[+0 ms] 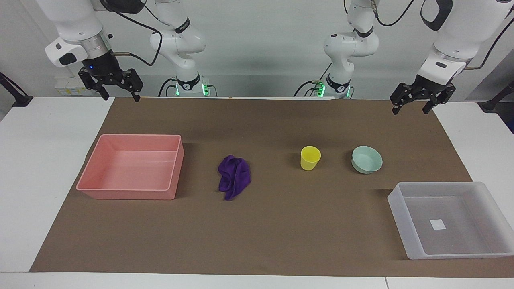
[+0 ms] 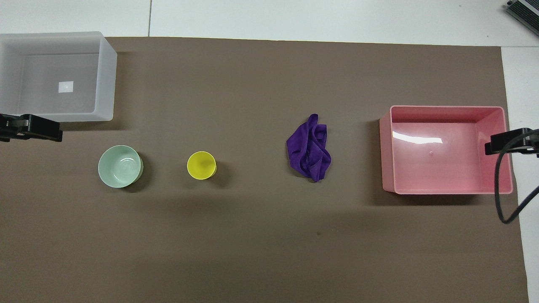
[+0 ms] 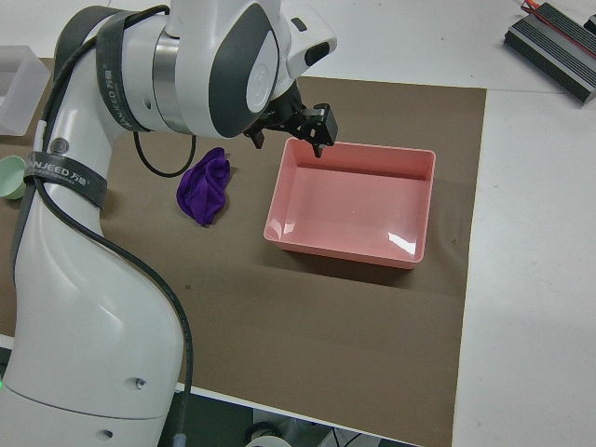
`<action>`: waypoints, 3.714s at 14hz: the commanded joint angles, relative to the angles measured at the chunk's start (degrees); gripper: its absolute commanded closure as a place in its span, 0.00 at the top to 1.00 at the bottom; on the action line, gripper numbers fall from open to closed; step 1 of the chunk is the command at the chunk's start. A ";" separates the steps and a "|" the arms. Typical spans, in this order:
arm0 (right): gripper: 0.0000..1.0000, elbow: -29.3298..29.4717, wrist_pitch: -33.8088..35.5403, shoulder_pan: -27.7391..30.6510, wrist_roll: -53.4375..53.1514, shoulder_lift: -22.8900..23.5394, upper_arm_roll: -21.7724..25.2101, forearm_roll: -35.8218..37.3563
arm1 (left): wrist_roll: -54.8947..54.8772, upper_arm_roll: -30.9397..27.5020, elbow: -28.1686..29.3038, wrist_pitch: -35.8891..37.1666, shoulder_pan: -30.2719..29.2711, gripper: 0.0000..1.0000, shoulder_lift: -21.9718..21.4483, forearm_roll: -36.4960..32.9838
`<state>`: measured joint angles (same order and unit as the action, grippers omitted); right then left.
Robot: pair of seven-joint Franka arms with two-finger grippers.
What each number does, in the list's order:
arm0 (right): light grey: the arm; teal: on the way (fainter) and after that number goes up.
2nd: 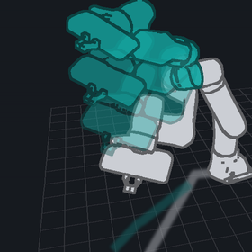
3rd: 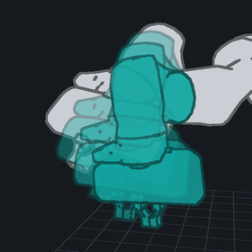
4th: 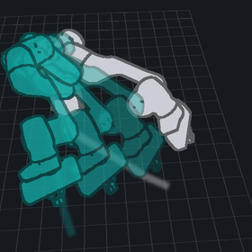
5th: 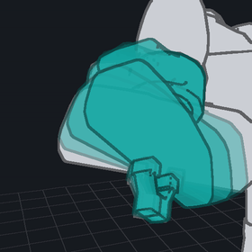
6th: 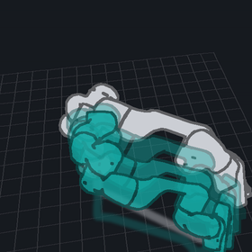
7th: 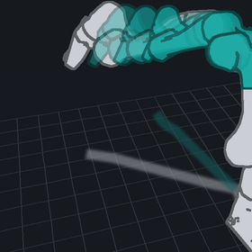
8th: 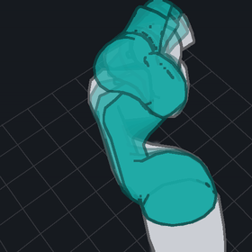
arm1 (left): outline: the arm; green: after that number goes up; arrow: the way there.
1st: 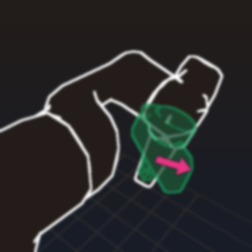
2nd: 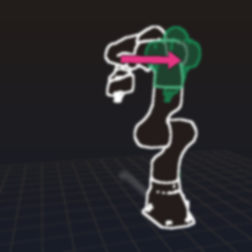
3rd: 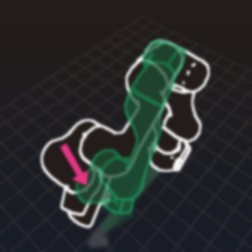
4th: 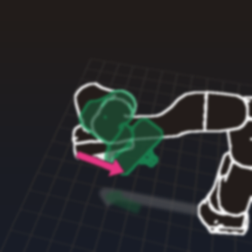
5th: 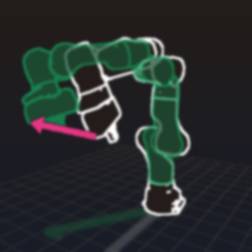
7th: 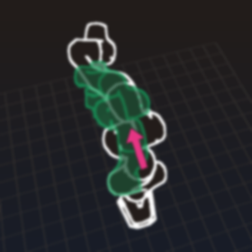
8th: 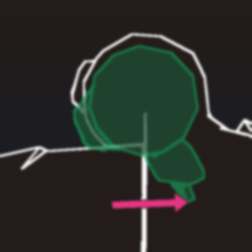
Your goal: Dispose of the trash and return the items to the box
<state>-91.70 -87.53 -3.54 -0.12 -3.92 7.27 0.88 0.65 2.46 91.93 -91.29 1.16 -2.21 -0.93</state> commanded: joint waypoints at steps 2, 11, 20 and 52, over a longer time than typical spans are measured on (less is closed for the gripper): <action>1.00 -0.67 0.70 0.29 0.65 -1.00 -0.24 -0.52 | 0.14 0.44 2.03 -1.35 -0.45 1.00 -1.57 -0.65; 1.00 -3.57 -5.25 -1.82 -1.01 -1.44 -1.11 -0.61 | 0.23 0.53 4.13 -3.89 -0.36 1.00 -2.27 -0.74; 1.00 -4.98 -26.70 -18.95 -18.41 14.54 -1.64 -0.79 | -0.47 0.44 22.13 -21.89 -2.74 1.00 -4.03 -0.74; 0.00 -17.20 -37.90 -19.24 -15.26 12.20 -1.11 -10.63 | -5.22 0.44 23.41 -31.14 -5.46 0.00 2.28 -0.65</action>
<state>-109.08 -128.51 -24.95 -14.42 11.53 6.50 -9.72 -2.95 2.51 120.31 -125.23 -3.07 -2.16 -0.93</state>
